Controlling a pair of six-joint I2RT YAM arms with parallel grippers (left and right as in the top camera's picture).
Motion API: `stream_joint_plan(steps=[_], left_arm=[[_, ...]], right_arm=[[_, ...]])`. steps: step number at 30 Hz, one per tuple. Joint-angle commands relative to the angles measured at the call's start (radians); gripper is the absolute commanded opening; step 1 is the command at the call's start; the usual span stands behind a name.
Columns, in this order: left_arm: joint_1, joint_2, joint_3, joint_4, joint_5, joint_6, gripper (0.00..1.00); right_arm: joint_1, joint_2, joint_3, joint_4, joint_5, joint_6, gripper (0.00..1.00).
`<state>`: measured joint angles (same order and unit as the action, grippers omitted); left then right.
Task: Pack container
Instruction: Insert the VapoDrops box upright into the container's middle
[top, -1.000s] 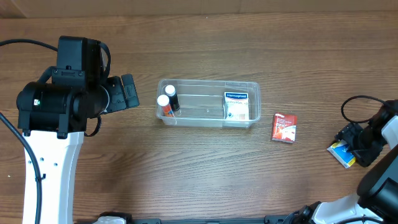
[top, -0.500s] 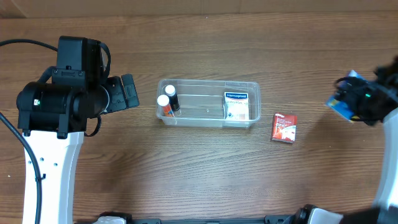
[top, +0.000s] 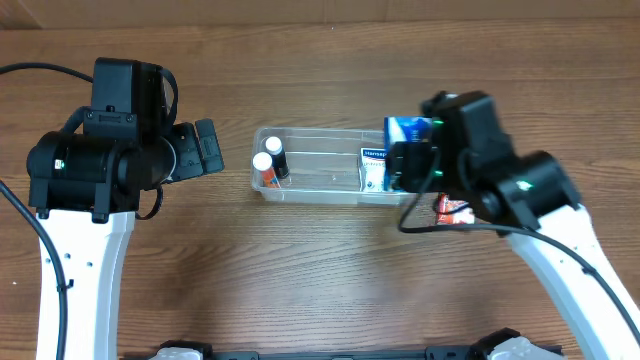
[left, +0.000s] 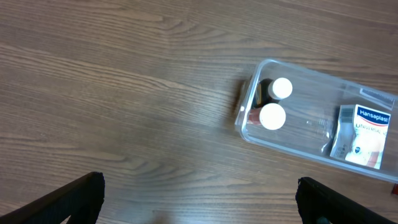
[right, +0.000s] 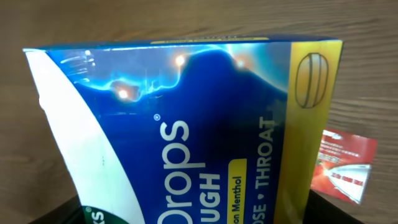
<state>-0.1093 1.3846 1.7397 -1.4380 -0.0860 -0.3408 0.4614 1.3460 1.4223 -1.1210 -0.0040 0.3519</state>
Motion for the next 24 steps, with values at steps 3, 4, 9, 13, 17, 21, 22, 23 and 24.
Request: stream_joint_plan(steps=[3,4,9,13,17,21,22,23,24], left_arm=[[0.004,0.002,-0.003,-0.005,0.009,0.011,1.0],[0.004,0.002,-0.003,-0.005,0.009,0.011,1.0],[0.004,0.002,-0.003,-0.006,0.009,0.011,1.0],[0.004,0.002,-0.003,-0.006,0.009,0.011,1.0],[0.004,0.002,-0.003,-0.006,0.008,0.012,1.0],[0.004,0.002,-0.003,-0.005,0.008,0.012,1.0],[0.004,0.002,-0.003,-0.005,0.008,0.012,1.0],[0.004,0.002,-0.003,-0.006,0.008,0.012,1.0],[0.004,0.002,-0.003,-0.006,0.008,0.012,1.0]], right_arm=[[0.07,0.22,0.236,-0.037,0.056,0.085,0.04],[0.071,0.248,0.251,-0.035,0.056,0.103,0.04],[0.074,0.38,0.261,-0.007,0.055,0.2,0.04],[0.097,0.473,0.26,-0.003,0.055,0.2,0.04],[0.114,0.514,0.26,0.016,0.055,0.2,0.04],[0.121,0.543,0.25,0.034,0.055,0.201,0.04],[0.121,0.551,0.246,0.035,0.055,0.205,0.04],[0.121,0.565,0.246,0.034,0.055,0.22,0.04],[0.121,0.58,0.246,0.034,0.051,0.225,0.04]])
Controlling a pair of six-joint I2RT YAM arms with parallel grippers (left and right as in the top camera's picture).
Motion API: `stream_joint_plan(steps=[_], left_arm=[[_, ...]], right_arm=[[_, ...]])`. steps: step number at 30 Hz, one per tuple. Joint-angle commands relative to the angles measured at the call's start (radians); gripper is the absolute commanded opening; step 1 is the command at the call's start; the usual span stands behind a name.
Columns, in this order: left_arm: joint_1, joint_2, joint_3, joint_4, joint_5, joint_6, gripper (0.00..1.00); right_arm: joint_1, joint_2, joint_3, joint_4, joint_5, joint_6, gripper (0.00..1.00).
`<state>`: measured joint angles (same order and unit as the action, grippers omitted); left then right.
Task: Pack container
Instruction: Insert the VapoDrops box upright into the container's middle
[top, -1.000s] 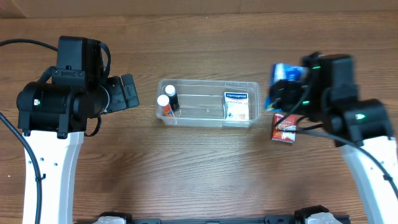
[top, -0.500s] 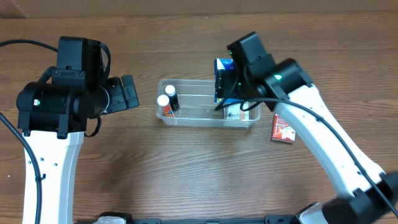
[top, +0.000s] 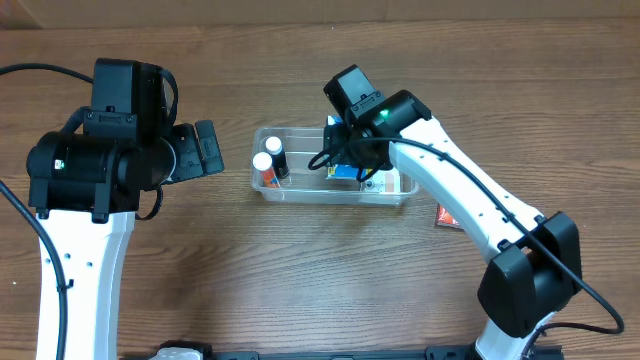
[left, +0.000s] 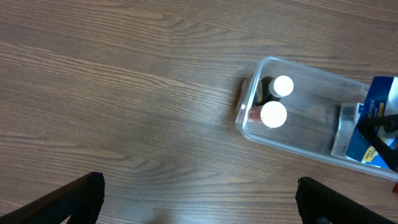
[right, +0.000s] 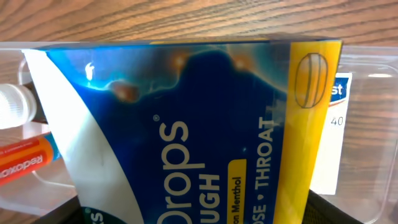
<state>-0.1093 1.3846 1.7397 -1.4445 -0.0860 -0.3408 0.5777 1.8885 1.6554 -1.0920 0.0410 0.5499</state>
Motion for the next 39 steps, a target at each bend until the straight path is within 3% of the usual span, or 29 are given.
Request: stream_joint_plan(steps=[1,17,19,21,25,31,35,37,39], left_arm=[[0.004,0.002,-0.003,0.0,0.008,0.012,1.0],[0.004,0.002,-0.003,0.001,0.008,0.012,1.0],[0.004,0.002,-0.003,0.001,0.008,0.012,1.0],[0.004,0.002,-0.003,0.001,0.008,0.012,1.0],[0.004,0.002,-0.003,0.001,0.008,0.012,1.0],[0.004,0.002,-0.003,0.001,0.008,0.012,1.0],[0.004,0.002,-0.003,0.001,0.008,0.012,1.0],[0.004,0.002,-0.003,0.001,0.008,0.012,1.0],[0.004,0.002,-0.003,0.001,0.008,0.012,1.0]], right_arm=[[0.005,0.05,0.013,0.006,0.006,0.028,0.04],[0.006,0.167,0.012,0.006,-0.035,0.027,0.04],[0.006,0.167,0.012,0.006,-0.035,0.027,0.15],[0.008,0.167,0.012,0.006,-0.035,0.027,0.17],[0.011,0.167,0.012,0.006,-0.035,0.027,0.42],[0.011,0.167,0.012,0.005,-0.035,0.027,0.47],[0.011,0.167,0.012,0.002,-0.035,0.027,0.54],[0.011,0.167,0.012,0.001,-0.035,0.027,0.62],[0.011,0.167,0.012,0.0,-0.035,0.027,0.63]])
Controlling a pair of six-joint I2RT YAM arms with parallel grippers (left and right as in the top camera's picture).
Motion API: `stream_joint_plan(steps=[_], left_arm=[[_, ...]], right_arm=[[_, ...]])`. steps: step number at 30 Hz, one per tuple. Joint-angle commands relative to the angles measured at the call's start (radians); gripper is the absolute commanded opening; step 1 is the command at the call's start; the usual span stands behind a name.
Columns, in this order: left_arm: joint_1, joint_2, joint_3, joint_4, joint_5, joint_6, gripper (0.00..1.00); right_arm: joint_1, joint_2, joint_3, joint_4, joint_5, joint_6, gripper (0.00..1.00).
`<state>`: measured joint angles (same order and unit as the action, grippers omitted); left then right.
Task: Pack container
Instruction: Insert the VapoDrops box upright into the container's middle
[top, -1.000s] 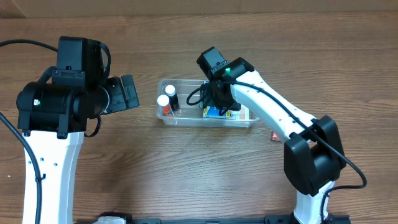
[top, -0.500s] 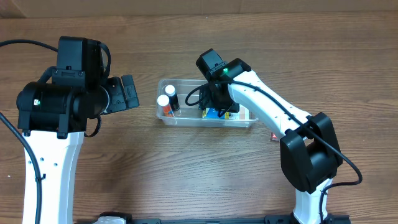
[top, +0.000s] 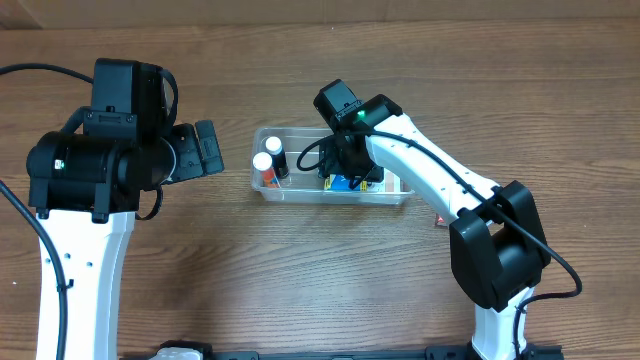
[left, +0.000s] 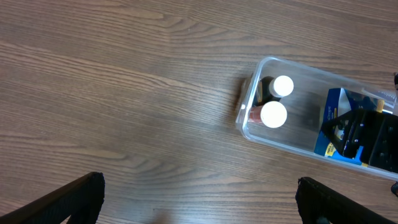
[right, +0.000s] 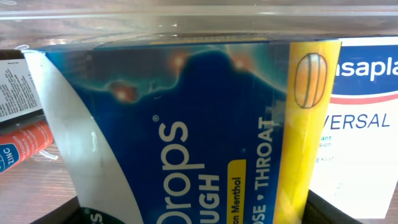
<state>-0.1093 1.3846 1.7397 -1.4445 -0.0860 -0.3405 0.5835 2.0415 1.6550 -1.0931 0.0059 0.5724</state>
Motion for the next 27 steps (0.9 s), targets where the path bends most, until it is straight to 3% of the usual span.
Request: stream_joint_plan(steps=[1,4,10,16,27], left_arm=[[0.004,0.002,-0.003,0.001,0.008,0.012,1.0],[0.004,0.002,-0.003,0.001,0.008,0.012,1.0],[0.004,0.002,-0.003,0.001,0.008,0.012,1.0],[0.004,0.002,-0.003,0.001,0.008,0.012,1.0],[0.004,0.002,-0.003,0.001,0.008,0.012,1.0]], right_arm=[[0.006,0.014,0.012,-0.001,0.0,0.004,0.64],[0.006,0.014,0.012,-0.006,0.0,0.004,0.72],[0.006,0.014,0.012,-0.009,0.0,0.005,0.74],[0.006,0.014,0.012,-0.01,0.0,0.004,0.89],[0.006,0.014,0.012,-0.009,0.0,0.003,0.88]])
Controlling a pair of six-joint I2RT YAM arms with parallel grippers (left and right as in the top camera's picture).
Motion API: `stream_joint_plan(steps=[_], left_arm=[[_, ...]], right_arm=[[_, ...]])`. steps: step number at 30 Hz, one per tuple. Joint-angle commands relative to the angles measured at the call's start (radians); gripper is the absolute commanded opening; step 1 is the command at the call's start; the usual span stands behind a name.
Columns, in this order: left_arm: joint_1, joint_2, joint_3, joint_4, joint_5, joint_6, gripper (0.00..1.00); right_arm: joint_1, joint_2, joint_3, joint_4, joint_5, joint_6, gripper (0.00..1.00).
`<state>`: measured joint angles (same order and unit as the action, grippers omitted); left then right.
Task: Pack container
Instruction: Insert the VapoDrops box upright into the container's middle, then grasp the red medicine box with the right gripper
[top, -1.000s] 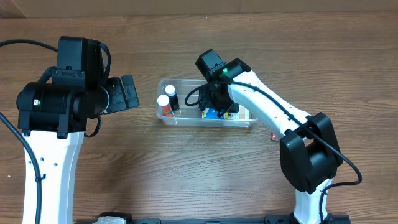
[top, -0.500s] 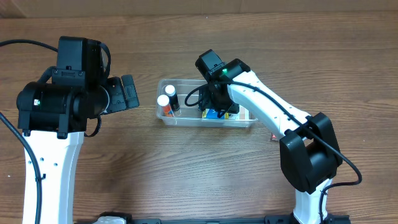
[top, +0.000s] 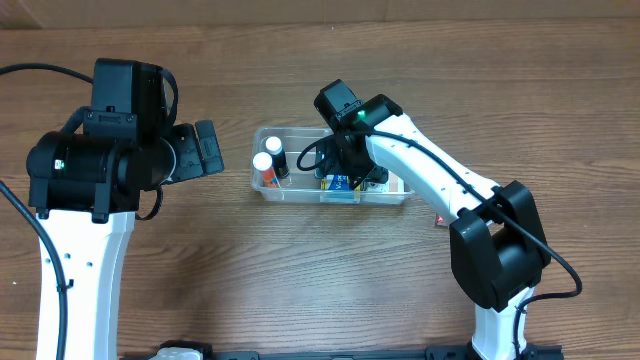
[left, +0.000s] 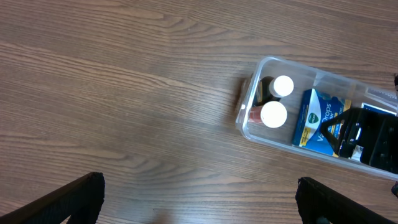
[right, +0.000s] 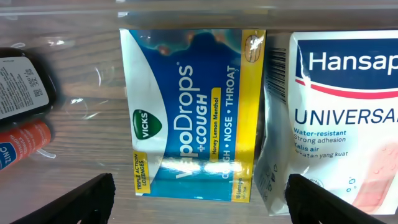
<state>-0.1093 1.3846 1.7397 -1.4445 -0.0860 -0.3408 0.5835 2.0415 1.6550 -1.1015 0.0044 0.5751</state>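
A clear plastic container (top: 300, 131) stands mid-table. In it a blue and yellow Vicks VapoDrops box (right: 193, 112) lies flat, also seen from the left wrist as the box (left: 316, 118). A Hansaplast plaster pack (right: 339, 118) lies at the box's right. Two white-capped bottles (top: 268, 153) and an orange tube (right: 22, 146) are at its left. My right gripper (right: 199, 199) hangs open just above the box, holding nothing. My left gripper (left: 199, 199) is open over bare wood, left of the container.
A red packet (top: 438, 217) lies on the table right of the container, mostly hidden by my right arm. The left arm's body (top: 110, 150) stands over the table's left side. All else is wooden tabletop (top: 330, 280).
My right gripper has let go of the VapoDrops box and opened. The box now lies flat in the container between the bottles and the plaster pack. The left arm has not moved.
My right gripper first held the VapoDrops box at the container's right end, near the red packet. Then it held the box over the container's middle, then low inside it beside the plaster pack. Now the box rests there and the gripper is open.
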Motion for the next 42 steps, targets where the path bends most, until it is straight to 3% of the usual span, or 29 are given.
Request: stream_joint_plan(steps=[1,6,10,11,13,18,24,30,42], left_arm=[[0.004,0.002,-0.003,0.001,0.008,0.012,1.0],[0.004,0.002,-0.003,0.0,0.0,0.013,1.0],[0.004,0.002,-0.003,0.0,0.001,0.013,1.0],[0.004,0.002,-0.003,0.0,0.001,0.012,1.0],[0.004,0.002,-0.003,0.001,0.001,0.012,1.0],[0.004,0.002,-0.003,0.0,0.001,0.012,1.0],[0.004,0.002,-0.003,0.0,0.001,0.012,1.0],[0.004,0.002,-0.003,0.0,0.001,0.012,1.0],[0.004,0.002,-0.003,-0.008,0.0,0.012,1.0]], right_arm=[[0.005,0.014,0.013,-0.001,0.002,-0.003,0.86],[0.005,-0.071,0.069,-0.067,0.077,-0.034,0.85],[-0.032,-0.259,0.158,-0.125,0.208,-0.059,0.94],[-0.062,-0.311,0.171,-0.136,0.229,-0.059,1.0],[-0.152,-0.4,0.173,-0.163,0.23,-0.059,1.0],[-0.416,-0.43,0.122,-0.288,0.171,-0.121,1.0],[-0.493,-0.422,-0.198,-0.13,0.031,-0.24,1.0],[-0.495,-0.394,-0.457,0.042,0.027,-0.243,1.0],[-0.523,-0.246,-0.543,0.166,0.046,-0.263,1.0]])
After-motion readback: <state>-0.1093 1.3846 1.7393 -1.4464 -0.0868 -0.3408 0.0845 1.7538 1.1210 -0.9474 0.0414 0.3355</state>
